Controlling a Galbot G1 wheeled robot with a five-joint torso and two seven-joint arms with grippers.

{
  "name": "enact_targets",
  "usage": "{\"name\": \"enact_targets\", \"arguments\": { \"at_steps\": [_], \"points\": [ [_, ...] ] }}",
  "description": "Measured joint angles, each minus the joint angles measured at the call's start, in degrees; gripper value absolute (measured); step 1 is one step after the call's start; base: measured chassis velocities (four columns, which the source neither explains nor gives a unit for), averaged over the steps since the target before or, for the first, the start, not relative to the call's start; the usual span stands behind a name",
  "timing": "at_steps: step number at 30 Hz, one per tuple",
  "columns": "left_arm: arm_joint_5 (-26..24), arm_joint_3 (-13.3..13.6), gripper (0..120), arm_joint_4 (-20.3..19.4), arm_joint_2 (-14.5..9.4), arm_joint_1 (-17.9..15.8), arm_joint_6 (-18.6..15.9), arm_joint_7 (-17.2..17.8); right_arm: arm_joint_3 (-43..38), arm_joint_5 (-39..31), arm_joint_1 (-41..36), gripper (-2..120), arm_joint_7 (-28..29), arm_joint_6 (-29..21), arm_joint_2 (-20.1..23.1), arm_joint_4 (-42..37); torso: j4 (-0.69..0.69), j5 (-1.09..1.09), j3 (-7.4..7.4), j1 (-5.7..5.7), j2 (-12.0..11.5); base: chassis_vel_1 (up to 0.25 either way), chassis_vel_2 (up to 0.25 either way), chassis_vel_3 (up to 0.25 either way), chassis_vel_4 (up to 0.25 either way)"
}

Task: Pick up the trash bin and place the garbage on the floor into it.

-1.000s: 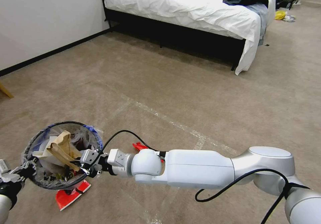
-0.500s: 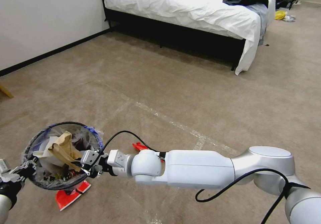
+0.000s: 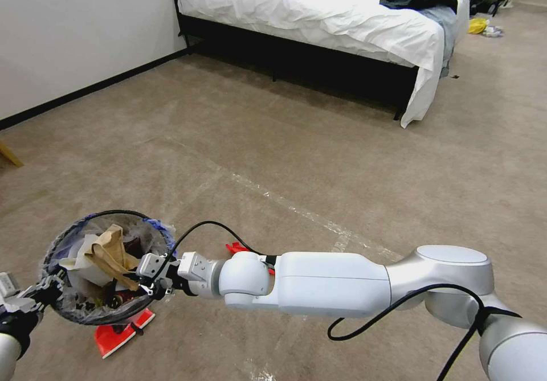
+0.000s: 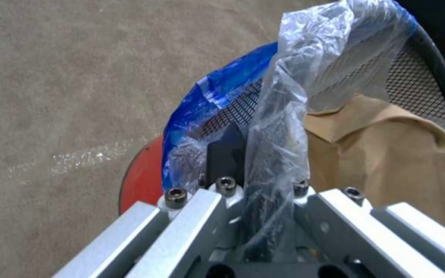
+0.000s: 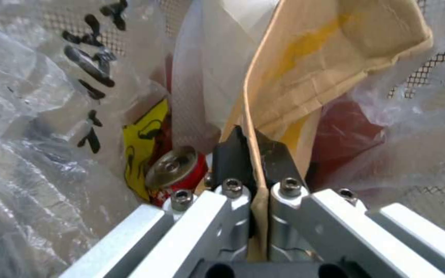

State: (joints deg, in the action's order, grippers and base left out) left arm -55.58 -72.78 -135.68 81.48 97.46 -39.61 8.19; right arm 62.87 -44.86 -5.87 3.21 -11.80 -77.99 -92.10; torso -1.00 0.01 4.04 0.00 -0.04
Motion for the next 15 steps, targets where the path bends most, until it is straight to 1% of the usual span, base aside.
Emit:
{"name": "enact_targets", "arguments": {
  "at_steps": [15],
  "points": [
    [0.64, 0.34, 1, 0.90, 0.07, -0.10, 0.09, -0.96, 0.05, -0.52, 0.36, 0, -0.37, -1.26, -1.82, 3.93, 0.00, 0.00, 0.00, 0.00, 0.00, 0.000, 0.000, 0.000, 0.000]
  ]
}}
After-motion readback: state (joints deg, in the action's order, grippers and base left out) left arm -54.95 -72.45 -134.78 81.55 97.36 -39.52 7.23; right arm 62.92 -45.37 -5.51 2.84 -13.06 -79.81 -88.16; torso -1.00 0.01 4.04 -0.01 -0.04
